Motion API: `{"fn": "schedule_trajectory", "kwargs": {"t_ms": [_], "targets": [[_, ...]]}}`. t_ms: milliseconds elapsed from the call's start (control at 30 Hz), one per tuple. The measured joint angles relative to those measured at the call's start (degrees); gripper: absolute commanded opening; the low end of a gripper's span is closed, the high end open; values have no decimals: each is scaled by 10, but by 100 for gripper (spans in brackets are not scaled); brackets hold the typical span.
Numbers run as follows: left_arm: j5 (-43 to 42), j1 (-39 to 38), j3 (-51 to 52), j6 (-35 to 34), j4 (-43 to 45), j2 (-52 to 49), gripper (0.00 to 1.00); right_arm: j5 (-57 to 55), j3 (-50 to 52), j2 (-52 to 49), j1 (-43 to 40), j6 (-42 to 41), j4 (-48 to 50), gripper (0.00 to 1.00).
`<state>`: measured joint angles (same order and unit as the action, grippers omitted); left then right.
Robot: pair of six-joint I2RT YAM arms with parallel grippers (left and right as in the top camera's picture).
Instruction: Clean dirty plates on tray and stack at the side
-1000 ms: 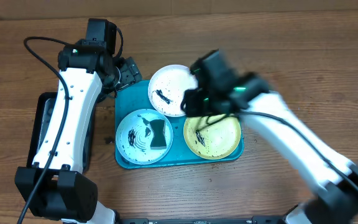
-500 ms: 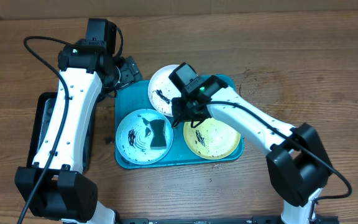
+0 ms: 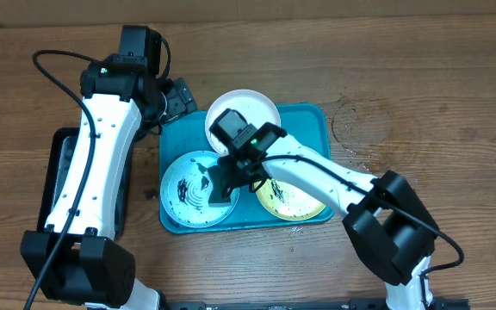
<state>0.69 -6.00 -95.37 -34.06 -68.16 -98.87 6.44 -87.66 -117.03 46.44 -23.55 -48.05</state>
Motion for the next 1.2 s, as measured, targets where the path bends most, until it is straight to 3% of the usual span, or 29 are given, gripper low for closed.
{"fn": "schedule_trajectory", "kwargs": {"t_ms": [467, 700, 867, 1200], "targets": [[0, 0, 0, 13, -10, -1, 92, -24, 0, -38, 0, 5, 15, 31], [-16, 0, 3, 47, -23, -6, 90, -41, 0, -38, 0, 3, 24, 16], [-37, 0, 26, 61, -19, -13, 90, -43, 0, -38, -7, -2, 25, 14], [-80, -12, 107, 106, 28, -17, 80, -43, 0, -38, -28, -8, 30, 7]]}}
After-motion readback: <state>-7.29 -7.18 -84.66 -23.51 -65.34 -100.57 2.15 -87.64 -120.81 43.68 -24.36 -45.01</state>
